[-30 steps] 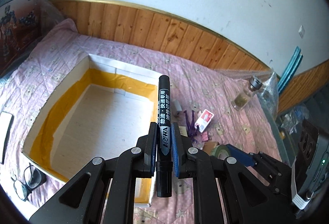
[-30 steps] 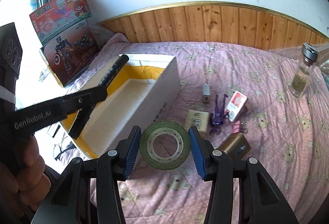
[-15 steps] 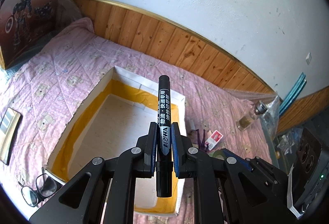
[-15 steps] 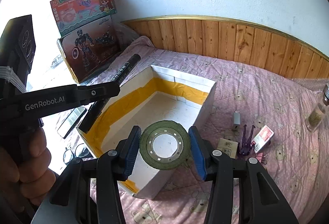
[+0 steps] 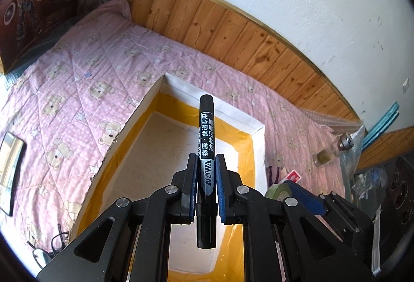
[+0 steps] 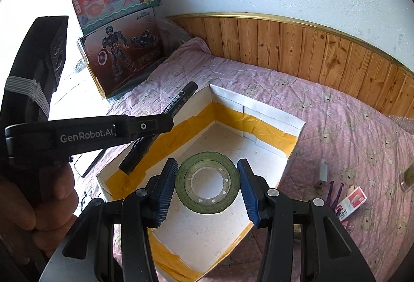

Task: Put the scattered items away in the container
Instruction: 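Carry the tape roll with the right tool while the left tool carries the marker to the white box, then open the right tool to drop the tape while the left tool releases the marker into the box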

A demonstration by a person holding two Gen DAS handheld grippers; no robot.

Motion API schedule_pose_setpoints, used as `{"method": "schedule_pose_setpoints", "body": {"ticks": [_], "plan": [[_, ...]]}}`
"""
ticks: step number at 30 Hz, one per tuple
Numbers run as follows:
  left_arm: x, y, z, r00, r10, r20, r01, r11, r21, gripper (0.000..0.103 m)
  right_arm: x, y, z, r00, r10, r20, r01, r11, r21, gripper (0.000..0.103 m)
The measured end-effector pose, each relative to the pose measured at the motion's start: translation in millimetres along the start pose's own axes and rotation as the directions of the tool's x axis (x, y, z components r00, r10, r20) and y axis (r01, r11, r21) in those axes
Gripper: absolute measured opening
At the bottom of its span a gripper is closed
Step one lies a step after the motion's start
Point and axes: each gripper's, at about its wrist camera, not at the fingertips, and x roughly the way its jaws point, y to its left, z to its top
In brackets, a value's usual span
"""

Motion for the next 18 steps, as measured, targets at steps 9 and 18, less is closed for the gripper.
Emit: {"method": "schedule_pose_setpoints", "body": {"ticks": [9,18], "plan": [[50.8,16.2,17.9,0.994,0.028,-0.105,-0.031,0.999,-0.022,0.013,39.7,-22.5,16.6,0.997,-0.018,-0.080,0.016,1.000,-0.020,0.049],[89.6,15.9,21.7,0.980,0.042,-0.193,-0.052,0.997,-0.051,0.013,93.7,-28.0,22.4,0.976,-0.103,-0.192,0.072,0.984,-0.161,0.049]]}}
